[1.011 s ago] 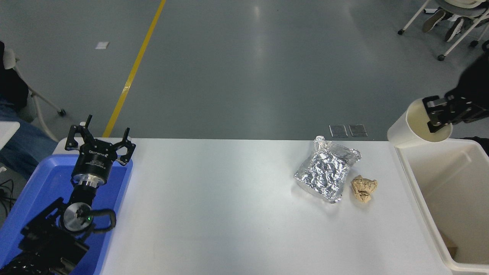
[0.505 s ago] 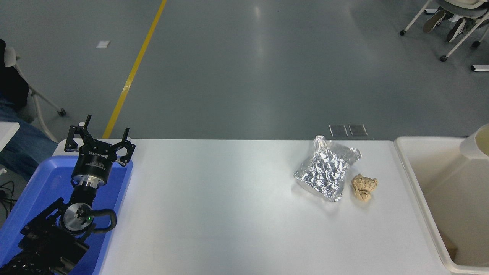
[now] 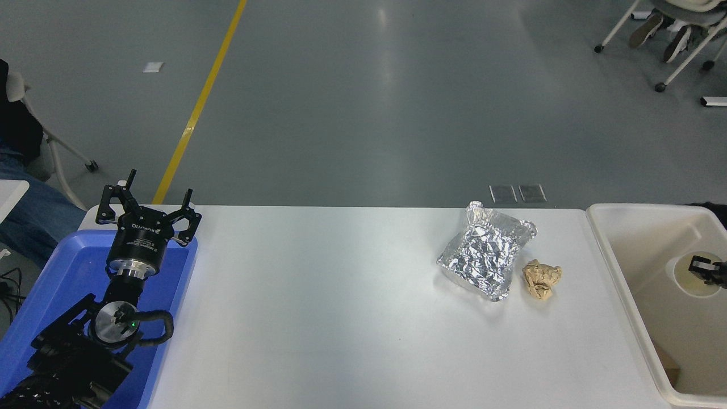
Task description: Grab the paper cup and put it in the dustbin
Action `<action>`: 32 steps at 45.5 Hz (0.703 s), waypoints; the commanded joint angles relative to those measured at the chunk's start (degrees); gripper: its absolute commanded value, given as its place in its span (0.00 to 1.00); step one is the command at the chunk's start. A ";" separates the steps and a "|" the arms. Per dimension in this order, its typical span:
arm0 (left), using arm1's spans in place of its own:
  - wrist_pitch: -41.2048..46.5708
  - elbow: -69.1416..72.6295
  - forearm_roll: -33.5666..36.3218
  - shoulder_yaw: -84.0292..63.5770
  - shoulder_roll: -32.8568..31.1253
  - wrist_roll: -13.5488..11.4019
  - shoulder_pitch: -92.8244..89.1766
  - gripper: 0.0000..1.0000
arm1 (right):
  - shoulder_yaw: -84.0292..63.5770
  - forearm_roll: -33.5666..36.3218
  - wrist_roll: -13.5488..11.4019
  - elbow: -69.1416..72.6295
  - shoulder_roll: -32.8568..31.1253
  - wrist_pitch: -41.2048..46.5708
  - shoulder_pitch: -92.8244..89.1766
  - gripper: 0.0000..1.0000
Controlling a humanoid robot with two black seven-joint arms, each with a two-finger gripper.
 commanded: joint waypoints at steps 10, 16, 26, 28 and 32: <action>0.01 0.00 -0.01 0.00 0.00 -0.01 -0.01 1.00 | 1.56 1.85 0.12 1.47 2.24 -3.33 -2.53 1.00; -0.08 0.00 -0.01 0.00 0.00 0.08 -0.10 1.00 | -1.42 1.85 0.03 7.79 -1.70 -2.80 3.27 1.00; -0.17 0.00 0.08 0.00 0.00 0.25 -0.10 1.00 | -23.81 1.67 0.03 28.35 -9.53 -1.48 27.33 1.00; -0.25 -0.09 0.08 0.00 0.00 0.25 -0.10 1.00 | -29.61 1.76 0.03 33.27 -9.89 -0.87 34.53 1.00; -0.25 -0.01 0.08 0.00 0.00 0.25 -0.10 1.00 | -38.77 1.93 0.12 42.67 -9.36 1.32 48.33 1.00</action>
